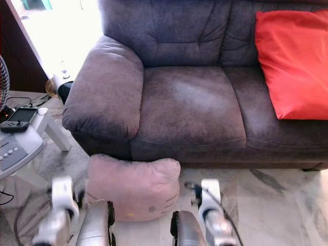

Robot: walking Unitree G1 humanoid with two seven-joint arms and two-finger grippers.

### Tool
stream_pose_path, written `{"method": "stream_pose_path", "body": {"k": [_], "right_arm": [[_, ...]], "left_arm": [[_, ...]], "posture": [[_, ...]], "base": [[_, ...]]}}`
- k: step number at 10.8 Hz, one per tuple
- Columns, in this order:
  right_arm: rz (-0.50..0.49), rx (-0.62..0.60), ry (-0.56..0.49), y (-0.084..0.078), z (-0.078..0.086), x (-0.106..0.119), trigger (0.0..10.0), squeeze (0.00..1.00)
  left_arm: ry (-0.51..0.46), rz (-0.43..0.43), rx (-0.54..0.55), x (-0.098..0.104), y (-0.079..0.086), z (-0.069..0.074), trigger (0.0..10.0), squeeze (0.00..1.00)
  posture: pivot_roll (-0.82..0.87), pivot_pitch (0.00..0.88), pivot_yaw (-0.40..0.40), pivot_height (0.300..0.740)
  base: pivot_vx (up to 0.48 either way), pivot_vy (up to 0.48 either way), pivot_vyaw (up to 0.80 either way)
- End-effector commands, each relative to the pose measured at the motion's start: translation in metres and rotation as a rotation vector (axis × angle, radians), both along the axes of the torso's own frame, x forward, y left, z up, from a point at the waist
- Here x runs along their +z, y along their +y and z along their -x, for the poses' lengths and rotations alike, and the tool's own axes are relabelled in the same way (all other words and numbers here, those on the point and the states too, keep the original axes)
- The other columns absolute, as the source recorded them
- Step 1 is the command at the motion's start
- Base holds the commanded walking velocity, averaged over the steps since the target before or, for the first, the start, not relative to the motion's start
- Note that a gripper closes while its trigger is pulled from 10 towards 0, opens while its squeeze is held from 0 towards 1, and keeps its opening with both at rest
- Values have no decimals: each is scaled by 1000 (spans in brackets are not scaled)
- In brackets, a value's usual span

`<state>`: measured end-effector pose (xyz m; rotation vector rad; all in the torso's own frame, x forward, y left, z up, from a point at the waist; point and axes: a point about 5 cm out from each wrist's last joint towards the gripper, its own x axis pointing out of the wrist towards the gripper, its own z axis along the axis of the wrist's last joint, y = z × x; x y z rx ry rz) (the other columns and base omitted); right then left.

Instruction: Move the pillow to the sofa from floor

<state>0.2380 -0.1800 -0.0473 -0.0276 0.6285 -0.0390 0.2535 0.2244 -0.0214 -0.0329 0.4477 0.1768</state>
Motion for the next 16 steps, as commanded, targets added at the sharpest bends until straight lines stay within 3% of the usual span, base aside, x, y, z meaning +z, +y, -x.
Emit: {"method": "stream_pose_path", "body": {"k": [1,3,5,6,7,8,11,13,16], "right_arm": [[-4,-15,-36,-3,-6,5,10000,0],[19,-12,-162,-7,-22,23,10000,0],[30,-8,-440,-14,-43,62,10000,0],[52,1,-543,-14,-44,78,10000,0],[59,8,-643,-9,-33,97,10000,0],[57,-10,-672,-8,-29,103,10000,0],[55,-103,-709,-6,-24,116,10000,0],[40,-106,-672,0,-18,116,10000,0],[61,-108,-633,-3,-25,117,10000,0]], "left_arm": [[-45,-9,1,7,2,-5,10000,0],[-205,-40,-32,30,1,-19,10000,0],[-426,-110,-76,64,-4,-21,10000,0],[-460,-133,-67,68,-5,-16,10000,0],[-518,-117,-86,78,-17,-7,10000,0],[-539,-130,-110,82,-22,-4,10000,0],[-599,-122,-151,110,-21,-17,10000,0],[-558,-125,-164,107,-20,-13,10000,0],[-532,-110,-156,106,-18,-11,10000,0]], "posture": [[80,107,-54,602],[75,110,-56,602],[71,106,-62,602],[67,90,-60,602],[60,77,-60,602],[56,59,-59,602],[65,18,-58,602],[63,14,-53,602],[60,36,-60,602]], "base": [[0,0,0],[0,0,0],[0,0,0],[0,0,0],[0,0,0],[0,0,0],[0,0,0],[0,0,0],[0,0,0]]}}
